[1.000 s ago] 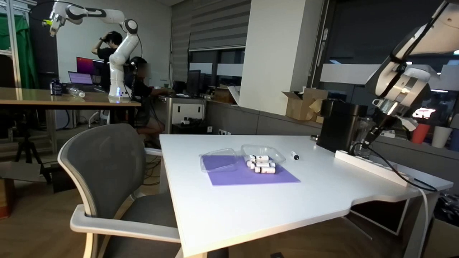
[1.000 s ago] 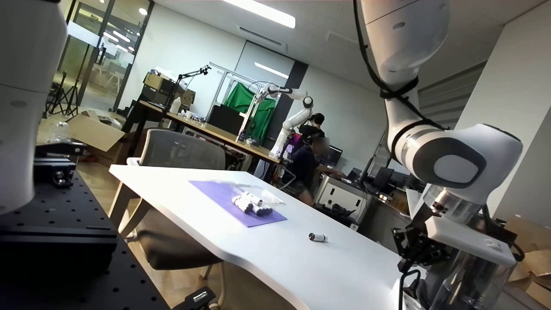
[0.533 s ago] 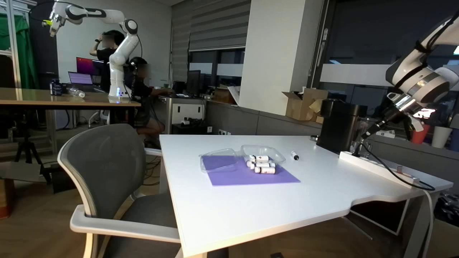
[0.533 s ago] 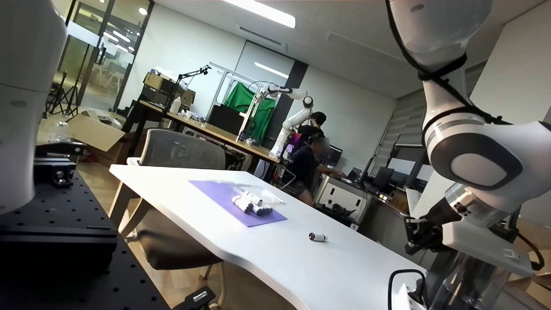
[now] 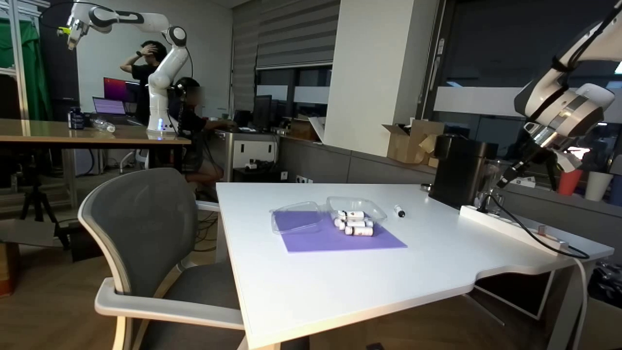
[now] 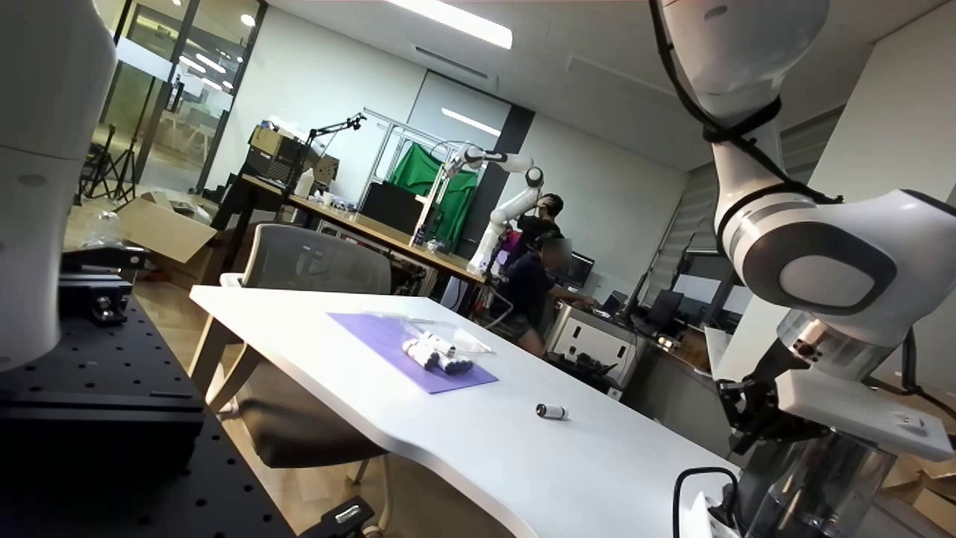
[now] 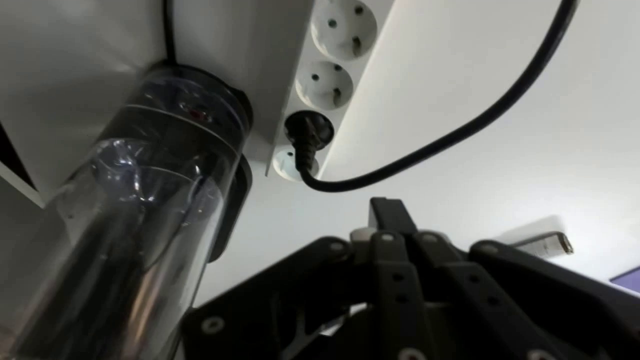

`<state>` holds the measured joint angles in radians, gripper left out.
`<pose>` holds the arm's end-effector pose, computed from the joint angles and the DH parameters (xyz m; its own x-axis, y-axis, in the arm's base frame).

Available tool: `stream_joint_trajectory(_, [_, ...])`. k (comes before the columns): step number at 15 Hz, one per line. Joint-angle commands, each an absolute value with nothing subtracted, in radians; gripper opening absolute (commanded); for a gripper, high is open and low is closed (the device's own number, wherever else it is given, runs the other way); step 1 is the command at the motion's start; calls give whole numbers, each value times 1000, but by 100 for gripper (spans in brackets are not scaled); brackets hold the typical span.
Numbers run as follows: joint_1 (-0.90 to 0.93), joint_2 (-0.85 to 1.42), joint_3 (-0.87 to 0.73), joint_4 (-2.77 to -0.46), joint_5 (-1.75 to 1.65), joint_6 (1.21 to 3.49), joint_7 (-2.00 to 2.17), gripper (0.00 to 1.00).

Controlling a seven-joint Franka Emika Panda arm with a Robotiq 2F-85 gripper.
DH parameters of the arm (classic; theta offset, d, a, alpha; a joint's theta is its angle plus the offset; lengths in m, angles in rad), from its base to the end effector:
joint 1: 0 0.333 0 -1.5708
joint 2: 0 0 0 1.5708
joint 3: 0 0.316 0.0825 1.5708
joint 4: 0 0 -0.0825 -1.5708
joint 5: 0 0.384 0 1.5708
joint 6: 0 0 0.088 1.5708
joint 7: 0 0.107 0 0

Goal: Remove one object from the clear container and put back one object into the container then press down on the extension cable

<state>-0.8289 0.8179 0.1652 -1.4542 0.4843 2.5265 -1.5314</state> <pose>0.5682 -0.4830 0.2271 0.7891 0.3997 0.4665 0.3908 -0.9125 0.1209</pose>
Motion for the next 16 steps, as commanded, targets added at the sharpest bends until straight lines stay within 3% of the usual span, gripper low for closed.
stream_joint_trajectory(1, [-734, 761, 17, -1485, 347, 2514, -1358, 0])
stream_joint_trajectory(7, [-700, 746, -112, -1447, 127, 2222, -1307, 0])
stream_joint_trajectory(16, [-753, 761, -137, -1445, 88, 2198, -1334, 0])
